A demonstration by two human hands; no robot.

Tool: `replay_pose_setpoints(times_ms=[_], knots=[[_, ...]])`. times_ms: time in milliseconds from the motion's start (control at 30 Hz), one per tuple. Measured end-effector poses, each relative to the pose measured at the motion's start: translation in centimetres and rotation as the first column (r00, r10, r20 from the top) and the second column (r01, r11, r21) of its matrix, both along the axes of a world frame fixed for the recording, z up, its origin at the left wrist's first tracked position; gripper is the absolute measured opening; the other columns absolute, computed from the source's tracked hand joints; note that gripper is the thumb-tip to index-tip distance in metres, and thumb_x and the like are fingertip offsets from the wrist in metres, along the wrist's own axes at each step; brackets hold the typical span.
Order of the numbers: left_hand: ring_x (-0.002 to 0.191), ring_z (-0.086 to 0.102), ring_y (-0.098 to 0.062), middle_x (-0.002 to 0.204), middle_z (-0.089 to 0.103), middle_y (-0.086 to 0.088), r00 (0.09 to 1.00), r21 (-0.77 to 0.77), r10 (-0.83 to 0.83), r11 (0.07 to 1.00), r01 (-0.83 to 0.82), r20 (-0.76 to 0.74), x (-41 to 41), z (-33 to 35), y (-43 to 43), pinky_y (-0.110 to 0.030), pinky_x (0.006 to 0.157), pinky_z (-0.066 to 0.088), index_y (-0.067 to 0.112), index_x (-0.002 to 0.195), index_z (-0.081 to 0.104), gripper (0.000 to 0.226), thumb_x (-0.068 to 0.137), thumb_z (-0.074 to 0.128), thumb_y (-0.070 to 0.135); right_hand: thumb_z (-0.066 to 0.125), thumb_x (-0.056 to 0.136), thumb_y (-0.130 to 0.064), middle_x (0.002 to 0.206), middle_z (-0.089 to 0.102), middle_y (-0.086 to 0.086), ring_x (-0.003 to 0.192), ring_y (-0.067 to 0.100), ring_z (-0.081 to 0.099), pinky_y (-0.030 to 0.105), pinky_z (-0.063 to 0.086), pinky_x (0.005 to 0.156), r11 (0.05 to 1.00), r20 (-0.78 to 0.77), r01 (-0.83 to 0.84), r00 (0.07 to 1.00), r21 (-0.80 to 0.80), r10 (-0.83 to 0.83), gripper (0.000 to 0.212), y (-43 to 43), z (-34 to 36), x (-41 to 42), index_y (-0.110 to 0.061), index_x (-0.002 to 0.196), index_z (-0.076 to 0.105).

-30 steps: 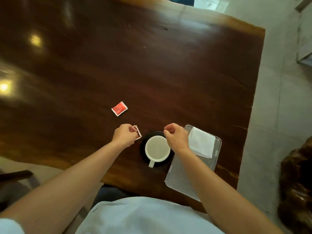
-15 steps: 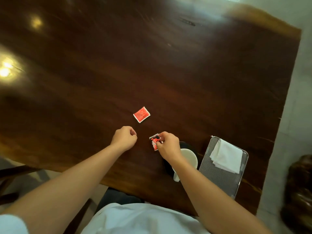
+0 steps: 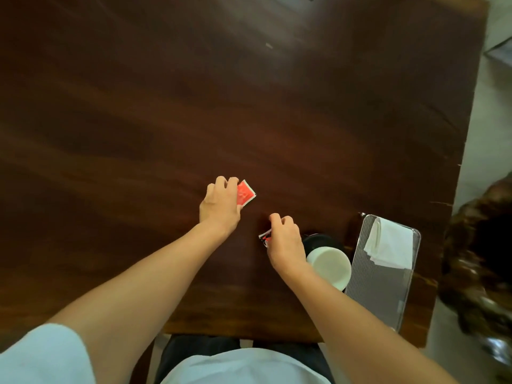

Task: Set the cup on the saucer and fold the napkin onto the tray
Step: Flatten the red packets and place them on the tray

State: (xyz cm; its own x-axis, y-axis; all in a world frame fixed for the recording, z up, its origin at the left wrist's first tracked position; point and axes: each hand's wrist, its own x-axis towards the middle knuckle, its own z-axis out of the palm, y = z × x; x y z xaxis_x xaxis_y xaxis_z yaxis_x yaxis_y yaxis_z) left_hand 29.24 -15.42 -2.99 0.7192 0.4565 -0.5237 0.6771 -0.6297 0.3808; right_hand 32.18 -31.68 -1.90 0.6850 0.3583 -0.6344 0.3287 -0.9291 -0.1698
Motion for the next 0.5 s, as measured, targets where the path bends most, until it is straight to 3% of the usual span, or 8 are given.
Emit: replay_pose_setpoints(times_ms=[133,233,367,433,500], knots=[[0.116,0.051,-0.029,0.119,0.056,-0.008,1.000,-0.033,0.006,0.999,-0.007,-0.025,-1.0,-0.5,0.0,-0.043,0.085,0.051,0.016,0.121,0.058,0.036,0.088,0.072,0.022,0.062,0.091,-0.012,0.107,0.066,0.012,0.102,0.035,0.059,0.044,0.053,0.078,0.999,-0.034,0.022,0.999,0.031,-0.021,0.026,-0.5,-0.1,0.1,-0.013,0.116,0.056],[0.107,0.057,-0.024,0.108,0.056,-0.002,0.997,-0.095,0.080,0.992,-0.081,-0.014,-2.3,-0.5,-0.6,-0.038,0.080,0.052,0.024,0.110,0.071,0.025,0.087,0.072,0.014,0.071,0.090,-0.016,0.095,0.066,0.000,0.092,0.022,0.065,0.032,0.052,0.072,0.963,-0.127,0.243,0.965,0.118,-0.228,0.013,-0.6,0.1,0.1,-0.017,0.102,0.068],[0.090,0.057,-0.016,0.104,0.054,0.003,0.952,-0.169,0.300,0.943,-0.287,0.059,-4.5,-0.1,-2.0,-0.029,0.071,0.051,0.030,0.071,0.074,0.040,0.083,0.066,-0.007,0.077,0.086,-0.019,0.091,0.070,-0.008,0.085,0.009,0.069,0.021,0.053,0.061,0.791,-0.361,0.575,0.797,0.208,-0.485,0.012,-0.5,1.1,0.1,-0.025,0.094,0.071],[0.089,0.061,-0.014,0.104,0.066,0.003,0.915,-0.264,0.402,0.888,-0.378,0.044,-5.2,0.5,-2.8,-0.025,0.067,0.049,0.032,0.065,0.072,0.046,0.085,0.062,-0.009,0.079,0.084,-0.017,0.089,0.074,-0.004,0.083,0.010,0.072,0.027,0.059,0.065,0.685,-0.484,0.699,0.681,0.205,-0.550,0.013,-0.6,1.9,0.1,-0.028,0.086,0.072],[0.094,0.066,-0.015,0.103,0.073,0.002,0.859,-0.393,0.512,0.795,-0.462,0.025,-5.9,1.8,-4.1,-0.031,0.073,0.059,0.028,0.070,0.076,0.042,0.085,0.064,-0.009,0.080,0.083,-0.015,0.088,0.077,0.000,0.083,0.015,0.076,0.035,0.062,0.073,0.637,-0.565,0.737,0.631,0.223,-0.532,0.012,-1.7,3.0,0.1,-0.026,0.085,0.076]])
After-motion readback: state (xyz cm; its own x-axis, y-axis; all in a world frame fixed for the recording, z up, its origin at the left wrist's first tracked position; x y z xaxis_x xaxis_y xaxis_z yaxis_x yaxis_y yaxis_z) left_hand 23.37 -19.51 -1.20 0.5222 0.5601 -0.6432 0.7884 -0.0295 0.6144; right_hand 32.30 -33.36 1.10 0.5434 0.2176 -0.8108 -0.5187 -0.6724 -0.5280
